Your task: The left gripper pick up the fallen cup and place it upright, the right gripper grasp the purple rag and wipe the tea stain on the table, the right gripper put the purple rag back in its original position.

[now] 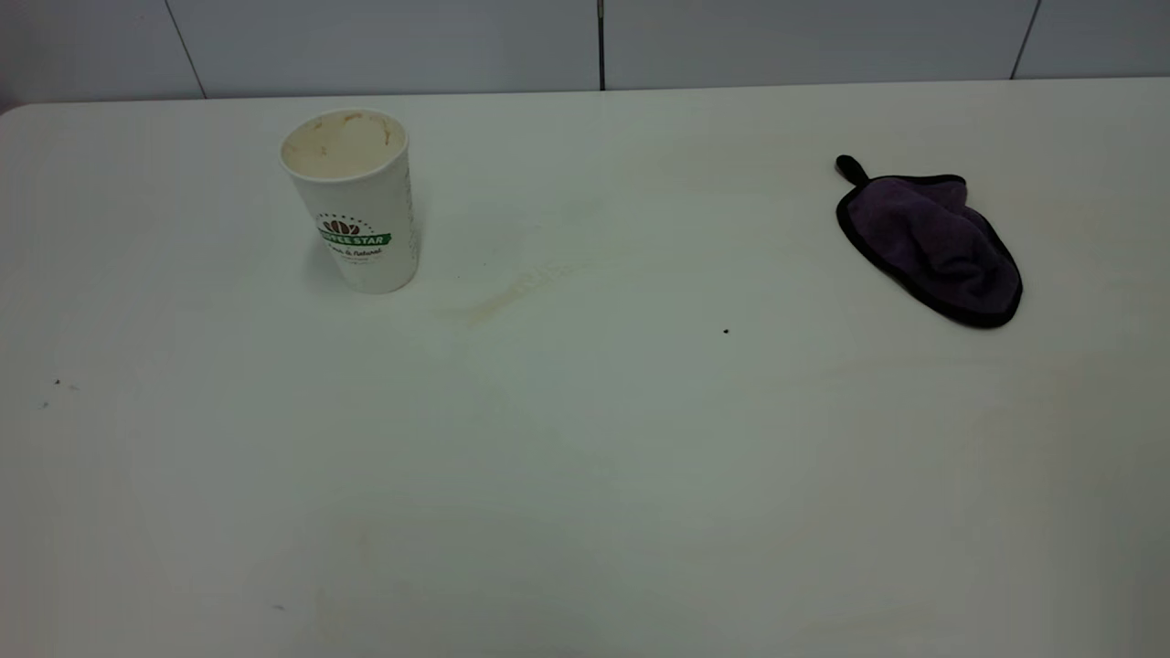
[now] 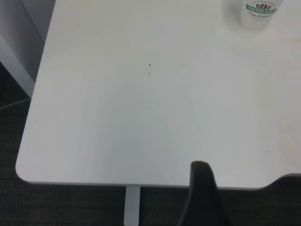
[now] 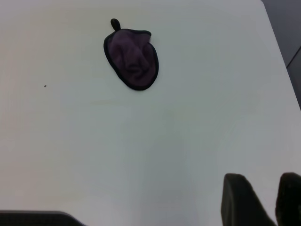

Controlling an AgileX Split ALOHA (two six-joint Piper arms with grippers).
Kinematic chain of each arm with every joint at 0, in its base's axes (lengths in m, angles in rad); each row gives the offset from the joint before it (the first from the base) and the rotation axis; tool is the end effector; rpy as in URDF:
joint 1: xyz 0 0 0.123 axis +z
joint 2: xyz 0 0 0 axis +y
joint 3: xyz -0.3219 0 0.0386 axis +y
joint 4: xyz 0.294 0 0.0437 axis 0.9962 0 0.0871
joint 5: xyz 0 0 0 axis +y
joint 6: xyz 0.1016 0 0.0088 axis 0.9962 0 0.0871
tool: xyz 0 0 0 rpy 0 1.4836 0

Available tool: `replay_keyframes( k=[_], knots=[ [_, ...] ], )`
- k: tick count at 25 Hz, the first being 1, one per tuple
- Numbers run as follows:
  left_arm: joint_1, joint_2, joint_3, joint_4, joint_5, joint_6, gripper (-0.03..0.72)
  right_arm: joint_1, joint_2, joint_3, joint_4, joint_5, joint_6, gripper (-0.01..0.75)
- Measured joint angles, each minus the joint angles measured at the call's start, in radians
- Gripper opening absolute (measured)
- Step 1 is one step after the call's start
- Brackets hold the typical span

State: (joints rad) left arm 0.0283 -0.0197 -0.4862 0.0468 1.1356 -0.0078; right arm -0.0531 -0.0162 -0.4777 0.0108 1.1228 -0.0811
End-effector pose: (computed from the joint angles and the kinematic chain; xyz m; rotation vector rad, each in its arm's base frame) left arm 0.0005 0.0043 0.2833 -0.0426 2.1127 0.0689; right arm 0.0030 0.0008 0.2816 -0.0305 2.1129 -0.0671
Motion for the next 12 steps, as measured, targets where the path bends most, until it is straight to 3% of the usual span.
replay_keyframes(
  k=[12],
  knots=[
    [0.000,0.000,0.000,0.000,0.000,0.000,0.562,0.000,0.000,0.000,0.000,0.000,0.000,0.235]
  ],
)
